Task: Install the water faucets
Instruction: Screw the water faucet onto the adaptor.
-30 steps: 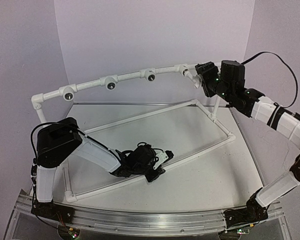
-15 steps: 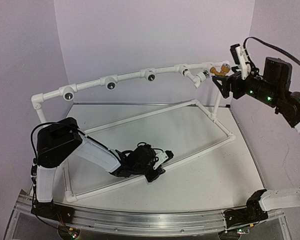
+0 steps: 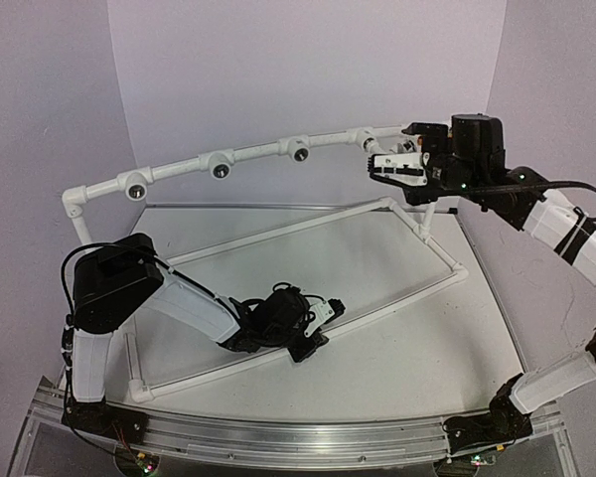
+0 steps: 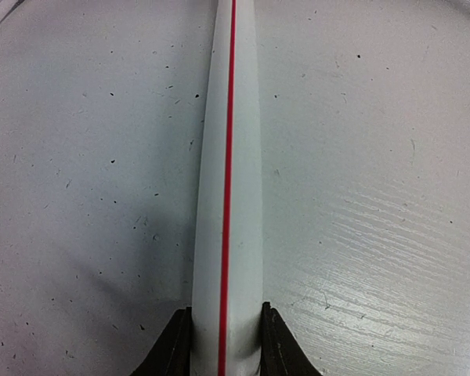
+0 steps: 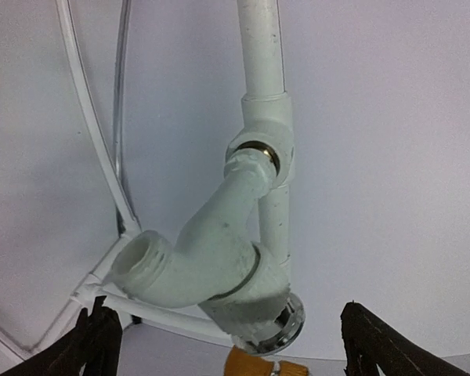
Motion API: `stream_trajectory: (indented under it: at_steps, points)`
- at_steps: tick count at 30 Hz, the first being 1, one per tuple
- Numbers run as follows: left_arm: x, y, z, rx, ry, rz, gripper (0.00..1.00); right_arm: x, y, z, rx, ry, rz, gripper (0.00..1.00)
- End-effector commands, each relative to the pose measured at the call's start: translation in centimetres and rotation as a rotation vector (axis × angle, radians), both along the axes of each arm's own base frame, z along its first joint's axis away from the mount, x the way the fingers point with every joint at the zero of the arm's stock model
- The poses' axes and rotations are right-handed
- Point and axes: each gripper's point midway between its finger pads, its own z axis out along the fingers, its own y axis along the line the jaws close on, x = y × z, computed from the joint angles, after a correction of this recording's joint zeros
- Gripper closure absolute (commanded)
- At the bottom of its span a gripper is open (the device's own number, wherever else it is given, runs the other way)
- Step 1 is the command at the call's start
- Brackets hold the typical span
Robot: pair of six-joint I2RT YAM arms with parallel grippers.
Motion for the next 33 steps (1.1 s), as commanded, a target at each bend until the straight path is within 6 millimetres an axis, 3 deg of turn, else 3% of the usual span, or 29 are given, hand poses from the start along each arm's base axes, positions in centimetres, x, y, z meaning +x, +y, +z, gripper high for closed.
stream_trajectory:
  at_steps: [1, 8, 10, 13, 15, 16, 20, 23, 25, 29, 31, 33]
  points:
    - [-4.8, 8.4, -11.2, 0.379, 0.241, 0.018, 1.00, 1.3, 0.7, 4.5, -0.020, -0.240, -0.071, 0.12]
    - [-4.8, 8.3, -11.2, 0.380, 0.241, 0.017, 1.00, 1.8, 2.6, 0.4, 0.116, -0.126, -0.106, 0.47]
    - [-4.8, 8.4, -11.2, 0.380, 0.242, 0.017, 1.00, 2.0, 2.9, 0.2, 0.233, -0.088, -0.146, 0.72]
    - [-4.9, 8.4, -11.3, 0.381, 0.243, 0.015, 1.00, 2.0, 3.8, 0.3, 0.492, -0.001, -0.189, 0.86]
    - [-4.8, 8.4, -11.2, 0.380, 0.242, 0.017, 1.00, 2.1, 3.9, 0.4, 0.756, 0.085, -0.241, 0.99]
    - [-4.8, 8.4, -11.2, 0.380, 0.242, 0.018, 1.00, 2.0, 3.8, 0.5, 0.899, 0.124, -0.263, 1.00]
    - [-4.8, 8.3, -11.3, 0.381, 0.243, 0.017, 1.00, 0.8, 5.3, 1.4, 1.562, 0.426, -0.190, 1.00]
    - [-4.9, 8.4, -11.4, 0.384, 0.245, 0.015, 1.00, 0.0, 6.1, 3.2, 2.056, 0.639, -0.075, 1.00]
    - [-4.9, 8.4, -11.4, 0.384, 0.245, 0.014, 1.00, -0.4, 6.2, 4.9, 2.338, 0.778, 0.025, 0.94]
    - [-4.8, 8.4, -11.3, 0.383, 0.244, 0.015, 1.00, -2.2, 6.2, 8.0, 2.562, 0.994, 0.274, 0.64]
    - [-4.9, 8.4, -11.3, 0.384, 0.244, 0.014, 1.00, -3.4, 5.9, 9.3, 2.526, 1.035, 0.343, 0.42]
    - [-4.9, 8.5, -11.3, 0.384, 0.244, 0.013, 1.00, -4.8, 5.9, 9.0, 2.422, 1.038, 0.343, 0.25]
